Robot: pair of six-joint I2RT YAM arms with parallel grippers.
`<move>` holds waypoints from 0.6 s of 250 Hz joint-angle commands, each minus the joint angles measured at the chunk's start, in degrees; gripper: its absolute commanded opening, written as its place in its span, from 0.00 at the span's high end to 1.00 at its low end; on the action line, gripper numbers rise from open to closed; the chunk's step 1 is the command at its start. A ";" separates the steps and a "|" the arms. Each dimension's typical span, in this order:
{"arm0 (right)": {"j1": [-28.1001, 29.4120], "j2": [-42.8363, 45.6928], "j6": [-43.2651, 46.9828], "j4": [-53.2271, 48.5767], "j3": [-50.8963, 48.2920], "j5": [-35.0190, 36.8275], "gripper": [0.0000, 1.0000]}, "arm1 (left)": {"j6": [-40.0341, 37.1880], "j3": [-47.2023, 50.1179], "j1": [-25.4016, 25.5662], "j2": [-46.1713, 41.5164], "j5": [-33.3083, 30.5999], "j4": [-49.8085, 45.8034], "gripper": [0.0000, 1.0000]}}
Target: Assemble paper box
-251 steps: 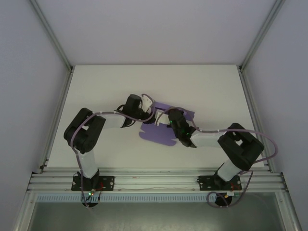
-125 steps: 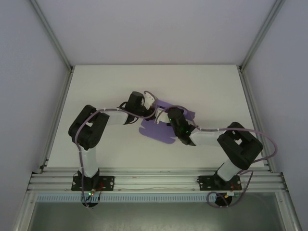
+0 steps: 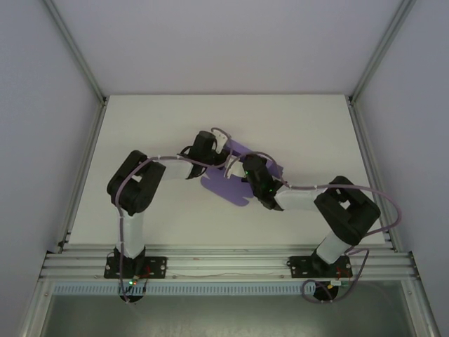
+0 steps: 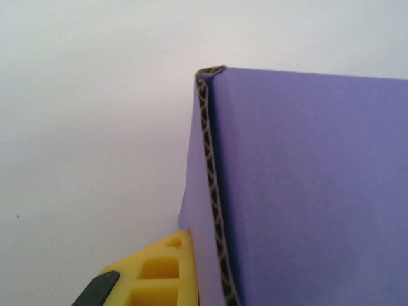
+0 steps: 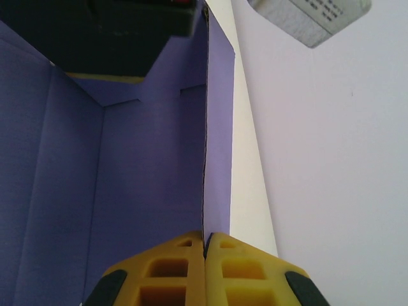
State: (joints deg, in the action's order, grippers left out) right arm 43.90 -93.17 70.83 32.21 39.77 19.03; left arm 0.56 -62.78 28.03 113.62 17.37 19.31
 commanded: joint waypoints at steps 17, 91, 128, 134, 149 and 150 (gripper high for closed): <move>1.99 -3.24 -2.81 -7.33 -1.13 -9.28 1.00 | 12.30 -4.25 3.72 1.19 -15.04 3.79 1.00; 1.80 -3.60 -3.77 -6.37 -1.98 -7.70 1.00 | 22.62 -3.13 4.49 3.92 -26.45 2.00 1.00; 1.65 -3.52 -3.94 -6.29 -2.09 -7.82 1.00 | 19.37 -3.86 4.41 4.50 -21.53 2.56 1.00; 1.66 -3.47 -3.99 -6.41 -2.15 -7.86 1.00 | 18.49 -3.82 4.33 4.49 -19.84 3.29 1.00; 1.56 -3.42 -3.96 -6.41 -2.31 -8.06 1.00 | 15.92 -2.77 4.27 4.18 -16.35 5.92 0.91; 1.55 -3.43 -3.95 -6.39 -2.28 -8.09 1.00 | 15.77 -2.73 4.29 4.12 -16.07 6.14 0.90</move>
State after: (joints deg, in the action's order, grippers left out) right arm 43.70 -94.37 68.95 34.35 39.75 19.22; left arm 16.12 -64.42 33.69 115.59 -2.31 19.59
